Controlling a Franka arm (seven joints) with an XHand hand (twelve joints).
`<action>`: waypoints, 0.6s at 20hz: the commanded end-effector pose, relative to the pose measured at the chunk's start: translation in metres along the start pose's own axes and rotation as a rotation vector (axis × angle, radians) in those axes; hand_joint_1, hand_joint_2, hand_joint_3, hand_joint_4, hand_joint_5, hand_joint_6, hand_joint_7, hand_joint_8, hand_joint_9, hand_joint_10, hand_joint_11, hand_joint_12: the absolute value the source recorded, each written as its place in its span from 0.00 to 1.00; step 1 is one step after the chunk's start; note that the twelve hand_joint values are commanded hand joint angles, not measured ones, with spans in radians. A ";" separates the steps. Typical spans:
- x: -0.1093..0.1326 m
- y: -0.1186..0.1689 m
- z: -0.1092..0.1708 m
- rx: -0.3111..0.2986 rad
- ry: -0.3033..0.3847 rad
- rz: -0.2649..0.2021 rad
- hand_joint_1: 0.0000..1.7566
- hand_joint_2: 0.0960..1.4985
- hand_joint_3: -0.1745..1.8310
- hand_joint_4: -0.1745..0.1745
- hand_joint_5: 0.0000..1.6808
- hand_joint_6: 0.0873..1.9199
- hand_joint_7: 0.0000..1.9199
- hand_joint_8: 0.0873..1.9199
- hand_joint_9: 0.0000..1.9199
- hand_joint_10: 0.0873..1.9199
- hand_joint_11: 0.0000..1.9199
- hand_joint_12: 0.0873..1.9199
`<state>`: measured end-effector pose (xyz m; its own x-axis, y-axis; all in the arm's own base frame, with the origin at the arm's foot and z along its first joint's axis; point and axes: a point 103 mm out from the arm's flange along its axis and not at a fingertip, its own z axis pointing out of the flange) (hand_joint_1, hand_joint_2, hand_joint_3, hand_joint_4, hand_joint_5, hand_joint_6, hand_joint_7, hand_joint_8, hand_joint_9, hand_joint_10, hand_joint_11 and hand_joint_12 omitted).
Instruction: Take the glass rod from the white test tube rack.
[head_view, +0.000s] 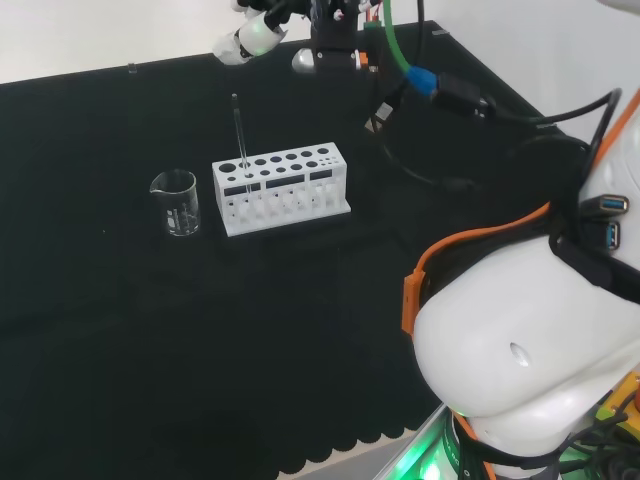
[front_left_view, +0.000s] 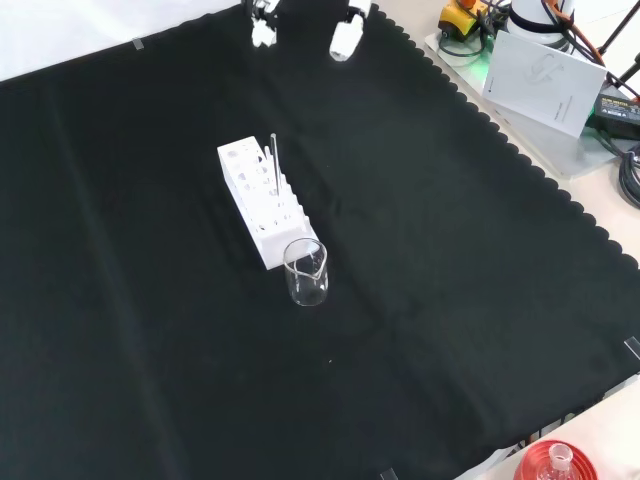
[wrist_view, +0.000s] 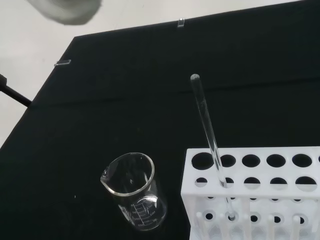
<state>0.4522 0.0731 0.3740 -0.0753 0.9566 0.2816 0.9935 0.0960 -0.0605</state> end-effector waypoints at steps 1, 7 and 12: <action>-0.008 0.011 0.008 0.043 -0.081 0.005 0.48 0.44 0.26 0.00 0.27 0.04 0.23 0.41 0.22 0.44 0.14 0.71; -0.012 0.023 0.022 0.087 -0.129 0.003 0.49 0.39 0.31 0.00 0.26 0.06 0.23 0.42 0.23 0.44 0.14 0.71; -0.013 0.037 0.031 0.121 -0.142 -0.006 0.48 0.39 0.32 0.00 0.26 0.07 0.23 0.42 0.23 0.44 0.15 0.71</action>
<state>0.4739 0.0696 0.3500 -0.0872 0.9805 0.1762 0.9841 0.1123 -0.1375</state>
